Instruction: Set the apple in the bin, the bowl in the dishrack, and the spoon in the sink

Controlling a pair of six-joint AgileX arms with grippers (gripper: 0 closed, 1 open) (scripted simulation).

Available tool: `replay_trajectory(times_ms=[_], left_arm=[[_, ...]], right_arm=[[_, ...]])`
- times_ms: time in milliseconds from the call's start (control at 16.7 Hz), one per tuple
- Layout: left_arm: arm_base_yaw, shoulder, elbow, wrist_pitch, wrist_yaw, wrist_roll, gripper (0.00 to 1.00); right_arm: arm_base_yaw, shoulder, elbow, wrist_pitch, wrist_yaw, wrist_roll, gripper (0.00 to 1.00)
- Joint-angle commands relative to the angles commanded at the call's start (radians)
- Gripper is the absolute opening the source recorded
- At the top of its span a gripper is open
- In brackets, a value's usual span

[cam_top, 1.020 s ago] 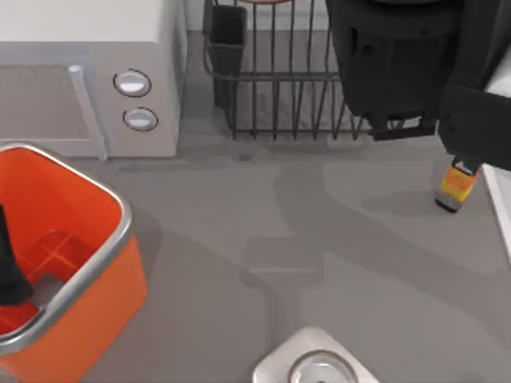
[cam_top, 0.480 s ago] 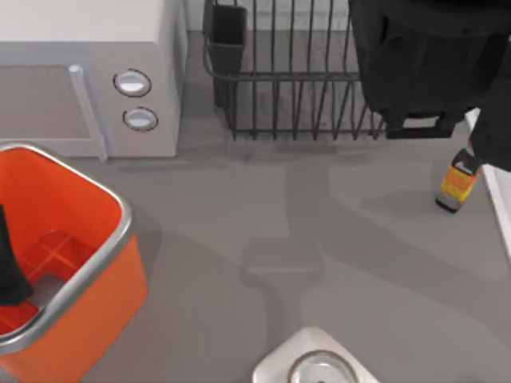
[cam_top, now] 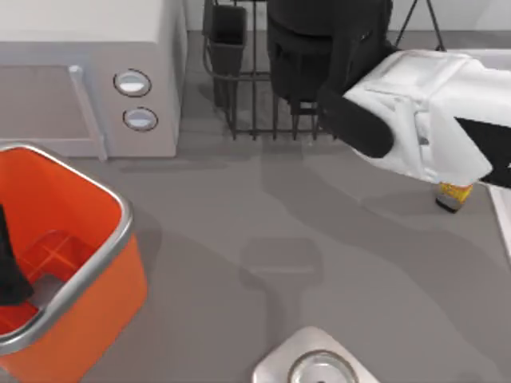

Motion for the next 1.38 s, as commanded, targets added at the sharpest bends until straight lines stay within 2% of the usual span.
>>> replay_trajectory(times_ms=[180,360,660,1380], left_arm=[[0.0,0.0,0.0,0.0,0.0,0.0,1.0],[0.0,0.0,0.0,0.0,0.0,0.0,1.0],[0.0,0.0,0.0,0.0,0.0,0.0,1.0],[0.0,0.0,0.0,0.0,0.0,0.0,1.0]], right_arm=[[-0.101,0.14,-0.033,0.186,-0.1,-0.004,0.0],[-0.17,0.224,-0.055,0.285,-0.169,-0.004,0.0],[-0.181,0.235,-0.059,0.299,-0.18,-0.004,0.0],[-0.181,0.235,-0.059,0.299,-0.18,-0.004,0.9]])
